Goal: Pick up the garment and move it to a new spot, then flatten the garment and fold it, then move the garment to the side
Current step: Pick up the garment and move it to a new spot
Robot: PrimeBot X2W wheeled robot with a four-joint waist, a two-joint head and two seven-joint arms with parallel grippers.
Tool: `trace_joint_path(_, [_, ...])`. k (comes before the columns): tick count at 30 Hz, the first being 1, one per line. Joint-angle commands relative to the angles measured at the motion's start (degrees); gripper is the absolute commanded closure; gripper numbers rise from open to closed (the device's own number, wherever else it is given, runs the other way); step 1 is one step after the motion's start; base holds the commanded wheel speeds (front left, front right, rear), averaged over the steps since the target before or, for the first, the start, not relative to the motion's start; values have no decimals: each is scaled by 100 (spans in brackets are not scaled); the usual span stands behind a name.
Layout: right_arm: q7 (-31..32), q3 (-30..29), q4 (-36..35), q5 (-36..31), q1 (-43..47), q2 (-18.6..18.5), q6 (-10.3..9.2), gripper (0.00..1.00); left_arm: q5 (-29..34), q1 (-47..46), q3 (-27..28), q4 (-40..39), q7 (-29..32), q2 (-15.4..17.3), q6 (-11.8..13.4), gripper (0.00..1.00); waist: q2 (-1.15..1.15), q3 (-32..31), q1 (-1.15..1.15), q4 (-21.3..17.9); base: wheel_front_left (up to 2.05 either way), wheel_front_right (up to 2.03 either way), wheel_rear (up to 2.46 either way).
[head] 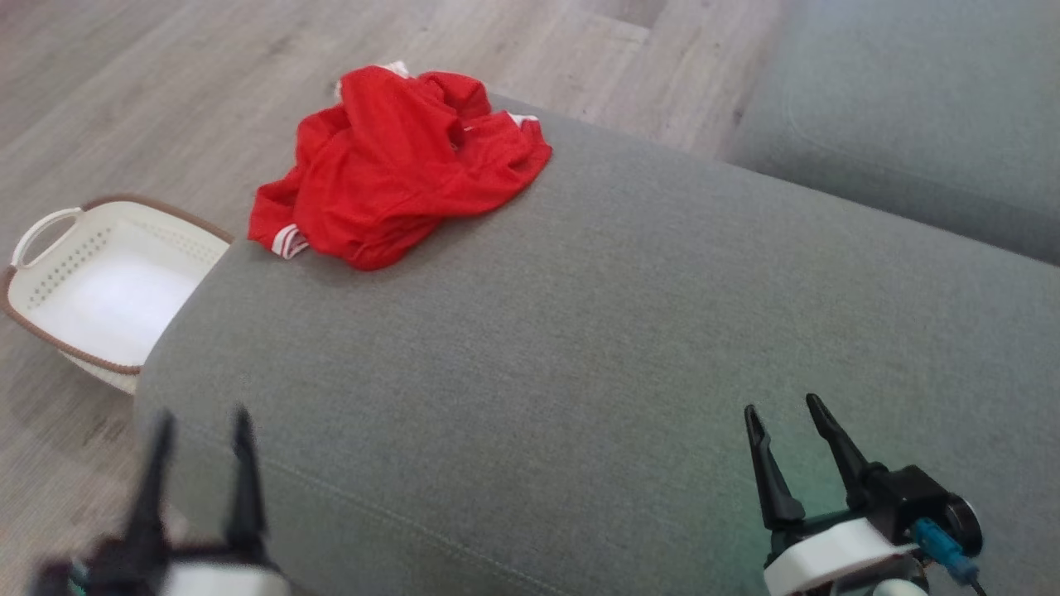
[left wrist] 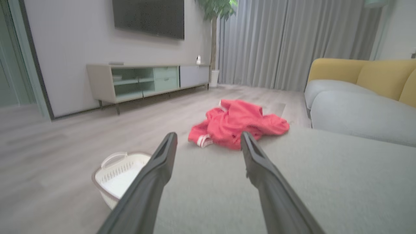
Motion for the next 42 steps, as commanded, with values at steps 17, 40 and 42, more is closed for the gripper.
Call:
trace_joint_path(17, [-62, 73, -494, -874, -825, -50, 24, 0, -577, -3686, 712, 1, 1543, 1878, -516, 0, 0, 1276, 0, -1013, 0, 0, 0])
trace_joint_path(40, [385, -165, -1655, -1591, -1211, -50, 24, 0, -1273, -5721, 317, 4143, 1818, 1656, -614, 0, 0, 3122, 0, -1803, 0, 0, 0])
trace_joint_path(42, [387, -153, -1677, -1590, -1225, -50, 24, 0, -1303, -5798, 260, 4358, 1881, 1636, -620, 0, 0, 3161, 0, -1812, 0, 0, 0])
